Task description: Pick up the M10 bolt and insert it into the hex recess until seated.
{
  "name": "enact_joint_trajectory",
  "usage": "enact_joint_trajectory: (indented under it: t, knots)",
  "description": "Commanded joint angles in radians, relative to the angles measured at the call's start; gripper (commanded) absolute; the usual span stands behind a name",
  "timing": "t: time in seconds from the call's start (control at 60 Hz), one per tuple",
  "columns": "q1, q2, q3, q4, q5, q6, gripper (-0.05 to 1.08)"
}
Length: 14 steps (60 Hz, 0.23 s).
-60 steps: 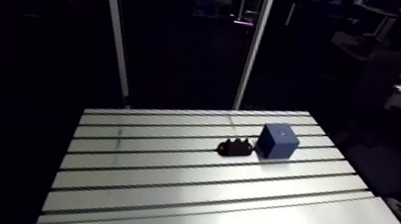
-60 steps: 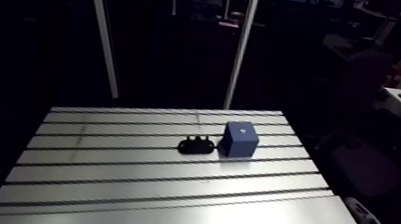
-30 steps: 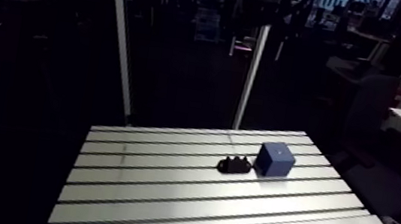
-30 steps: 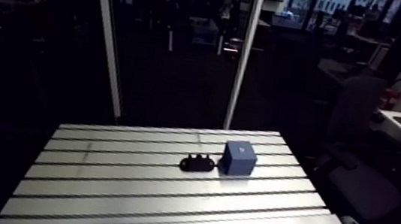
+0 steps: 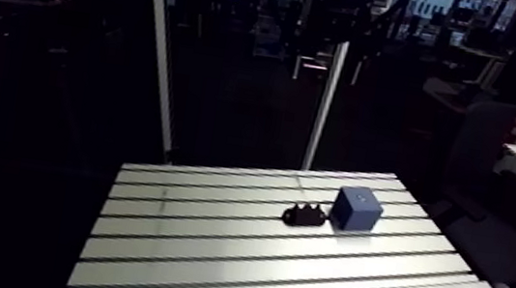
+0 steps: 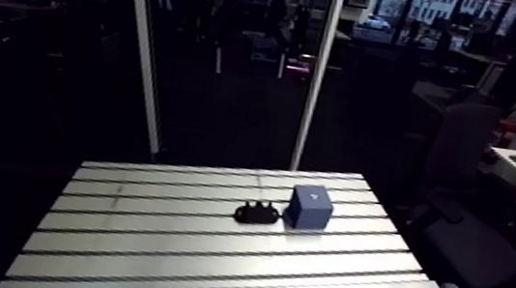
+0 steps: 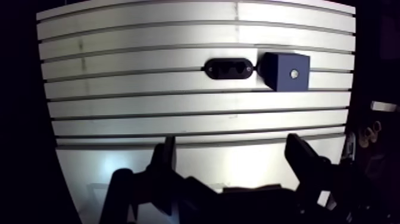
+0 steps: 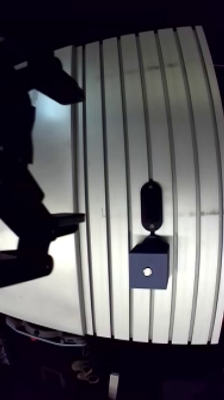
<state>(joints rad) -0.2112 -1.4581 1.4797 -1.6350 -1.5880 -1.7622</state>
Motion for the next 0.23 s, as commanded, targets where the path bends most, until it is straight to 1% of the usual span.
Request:
enact_joint_trajectory:
  t: [0.017, 0.233]
  knots:
    - [0.006, 0.005, -0.002, -0.001, 0.001, -0.001, 0.01]
    - [0.006, 0.014, -0.008, -0.003, 0.001, -0.001, 0.01]
